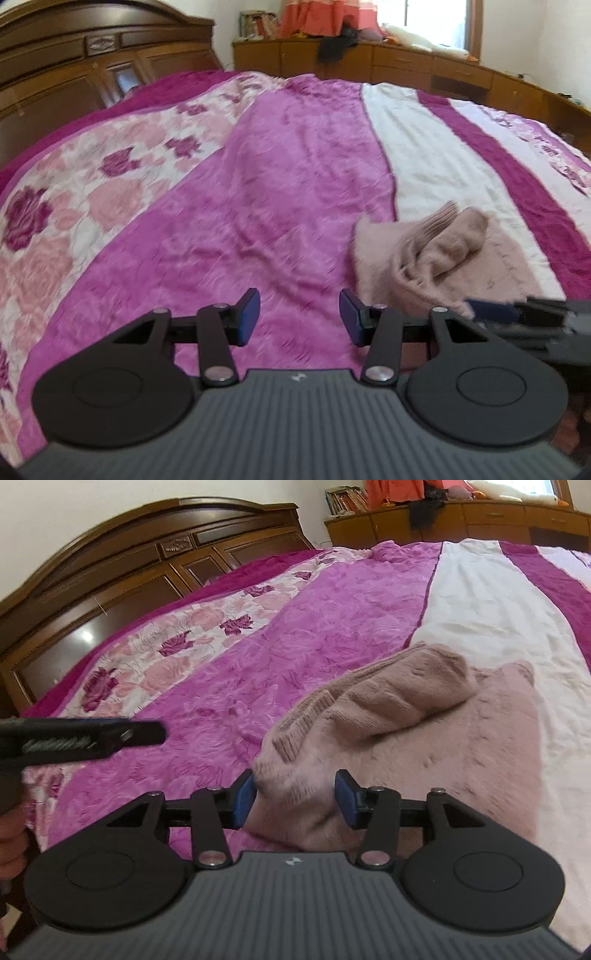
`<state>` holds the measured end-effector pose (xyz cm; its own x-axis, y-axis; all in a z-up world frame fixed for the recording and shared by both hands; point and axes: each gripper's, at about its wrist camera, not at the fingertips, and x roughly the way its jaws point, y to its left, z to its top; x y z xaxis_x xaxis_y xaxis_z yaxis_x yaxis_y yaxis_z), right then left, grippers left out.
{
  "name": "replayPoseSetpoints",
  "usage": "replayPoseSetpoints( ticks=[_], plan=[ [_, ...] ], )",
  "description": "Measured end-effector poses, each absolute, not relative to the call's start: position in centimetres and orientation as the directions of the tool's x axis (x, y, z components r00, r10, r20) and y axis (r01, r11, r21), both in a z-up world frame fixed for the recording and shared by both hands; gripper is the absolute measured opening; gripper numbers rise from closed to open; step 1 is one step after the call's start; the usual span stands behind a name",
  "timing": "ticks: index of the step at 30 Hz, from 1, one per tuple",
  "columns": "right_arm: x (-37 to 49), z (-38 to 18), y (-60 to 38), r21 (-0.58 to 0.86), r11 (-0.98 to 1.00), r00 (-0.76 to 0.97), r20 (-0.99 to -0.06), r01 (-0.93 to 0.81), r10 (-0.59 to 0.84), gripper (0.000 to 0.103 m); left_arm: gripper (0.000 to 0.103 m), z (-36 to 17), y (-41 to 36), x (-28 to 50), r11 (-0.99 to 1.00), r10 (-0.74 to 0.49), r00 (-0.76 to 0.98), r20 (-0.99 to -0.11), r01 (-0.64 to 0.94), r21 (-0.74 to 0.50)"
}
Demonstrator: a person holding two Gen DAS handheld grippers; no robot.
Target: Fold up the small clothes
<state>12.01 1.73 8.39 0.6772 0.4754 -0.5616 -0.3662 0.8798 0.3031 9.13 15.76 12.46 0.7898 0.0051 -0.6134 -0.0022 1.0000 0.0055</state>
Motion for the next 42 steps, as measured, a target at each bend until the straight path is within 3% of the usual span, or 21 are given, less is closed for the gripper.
replayPoseSetpoints(
  ticks=[10,14,23,31,37,38,39,41,42],
  plan=[
    [9.0,10.7,-6.4,0.339,0.915,0.763,-0.525,-0.220,0.378,0.055,0.050,12.6,10.6,12.9,0.987,-0.120,0.779,-0.615,0.158,0.007],
    [8.1,10.5,-9.6,0.388,0.911,0.791,-0.510,-0.139,0.338,0.055,0.071,11.3,8.6,14.4,0.977,-0.123,0.772,-0.623,0.206,0.062],
    [7.7,8.6,-12.5,0.450,0.891,0.796,-0.519,-0.055,0.311,0.055,0.071,8.3,5.5,18.7,0.926,-0.141,0.732,-0.667,0.335,0.172],
    [8.0,6.9,-13.7,0.491,0.871,0.793,-0.525,-0.014,0.309,0.055,0.071,6.3,5.4,21.5,0.923,-0.175,0.697,-0.695,0.363,0.131],
    [8.2,5.9,-13.8,0.503,0.864,0.782,-0.541,0.006,0.309,0.055,0.071,5.5,6.6,23.0,0.926,-0.284,0.662,-0.694,0.377,-0.020],
    [8.2,5.8,-13.7,0.504,0.864,0.782,-0.541,0.008,0.308,0.055,0.070,5.4,6.8,23.1,0.925,-0.301,0.664,-0.684,0.379,-0.039],
    [8.2,5.7,-13.7,0.504,0.864,0.783,-0.540,0.009,0.307,0.055,0.057,5.4,6.9,23.0,0.923,-0.311,0.671,-0.673,0.382,-0.046],
    [8.2,5.7,-13.7,0.501,0.865,0.785,-0.539,0.009,0.304,0.055,0.019,5.3,7.0,23.1,0.916,-0.341,0.663,-0.666,0.393,-0.078],
    [8.2,5.7,-13.7,0.499,0.867,0.786,-0.540,0.010,0.302,0.055,0.018,5.5,7.2,23.2,0.921,-0.342,0.662,-0.667,0.377,-0.099]
  ],
)
